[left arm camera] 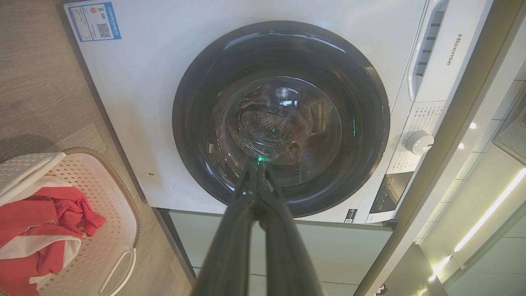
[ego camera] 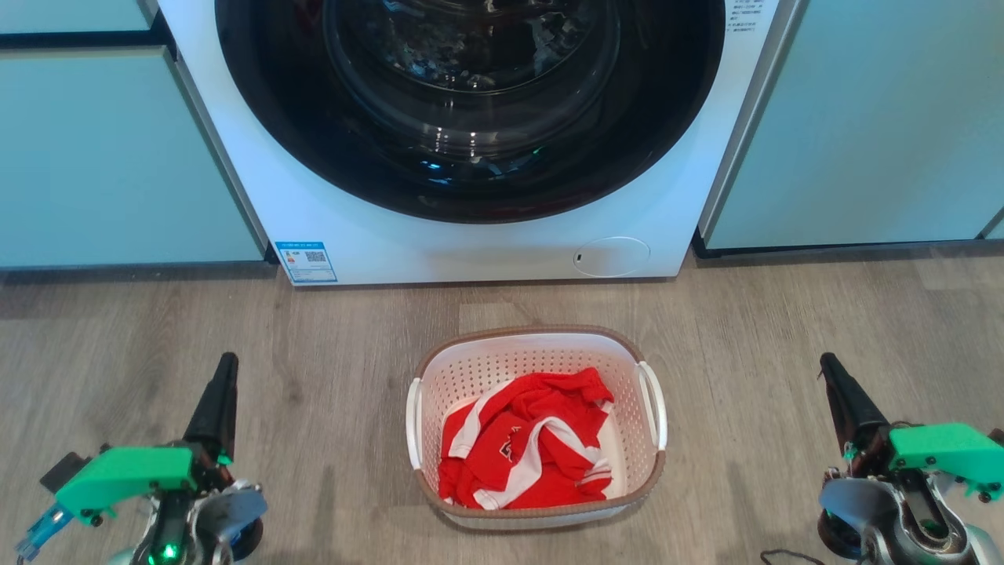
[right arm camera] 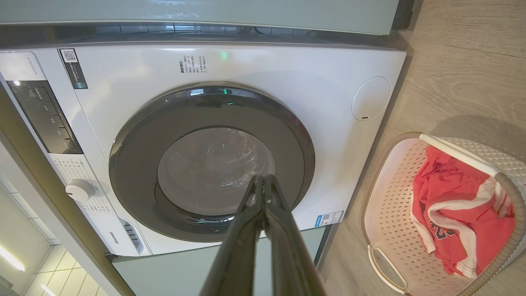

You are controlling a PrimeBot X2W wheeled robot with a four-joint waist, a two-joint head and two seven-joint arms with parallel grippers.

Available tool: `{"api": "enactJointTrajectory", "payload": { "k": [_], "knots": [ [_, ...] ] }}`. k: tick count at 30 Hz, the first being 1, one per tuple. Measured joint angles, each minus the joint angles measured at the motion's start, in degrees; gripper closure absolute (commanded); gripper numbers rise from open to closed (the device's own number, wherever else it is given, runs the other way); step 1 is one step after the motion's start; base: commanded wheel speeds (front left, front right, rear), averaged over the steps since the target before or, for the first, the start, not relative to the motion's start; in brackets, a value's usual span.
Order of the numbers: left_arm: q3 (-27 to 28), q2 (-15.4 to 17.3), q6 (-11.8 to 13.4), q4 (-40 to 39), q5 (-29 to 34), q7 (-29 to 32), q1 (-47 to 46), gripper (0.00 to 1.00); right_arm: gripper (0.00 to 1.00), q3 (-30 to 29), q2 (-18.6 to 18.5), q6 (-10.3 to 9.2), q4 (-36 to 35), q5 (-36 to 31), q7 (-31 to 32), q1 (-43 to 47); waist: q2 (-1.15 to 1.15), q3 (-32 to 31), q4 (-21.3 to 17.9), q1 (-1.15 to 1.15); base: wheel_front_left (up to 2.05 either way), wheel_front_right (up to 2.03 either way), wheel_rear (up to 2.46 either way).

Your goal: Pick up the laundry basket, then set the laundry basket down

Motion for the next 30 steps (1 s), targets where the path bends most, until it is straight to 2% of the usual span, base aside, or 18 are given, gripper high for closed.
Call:
{"api": "enactJointTrajectory", "payload": {
  "k": [5,6,10,22,30],
  "knots": [
    [0.0,0.0,0.0,0.0,0.0,0.0,0.0,1.00,1.00,0.0,0.0,0.00,0.0,0.0,0.0,0.0,0.00,0.0,0.0,0.00,0.00,0.00,0.00],
    [0.0,0.0,0.0,0.0,0.0,0.0,0.0,0.00,0.00,0.0,0.0,0.00,0.0,0.0,0.0,0.0,0.00,0.0,0.0,0.00,0.00,0.00,0.00],
    [-0.2,-0.1,0.1,2.3,0.0,-0.1,2.0,0.00,0.00,0.3,0.4,0.00,2.3,0.0,-0.1,1.6,0.00,0.0,0.0,0.00,0.00,0.00,0.00],
    [-1.3,-0.3,0.1,1.8,0.5,-1.7,2.7,0.00,0.00,0.7,0.4,0.00,1.8,-1.2,-1.3,2.3,0.00,-0.1,0.0,0.00,0.00,0.00,0.00],
    [-2.4,0.0,0.1,1.4,4.4,-3.2,2.6,0.00,0.00,2.0,-0.1,0.00,1.5,-4.3,-2.7,2.2,0.00,-0.1,0.0,0.00,0.00,0.00,0.00]
  ]
}}
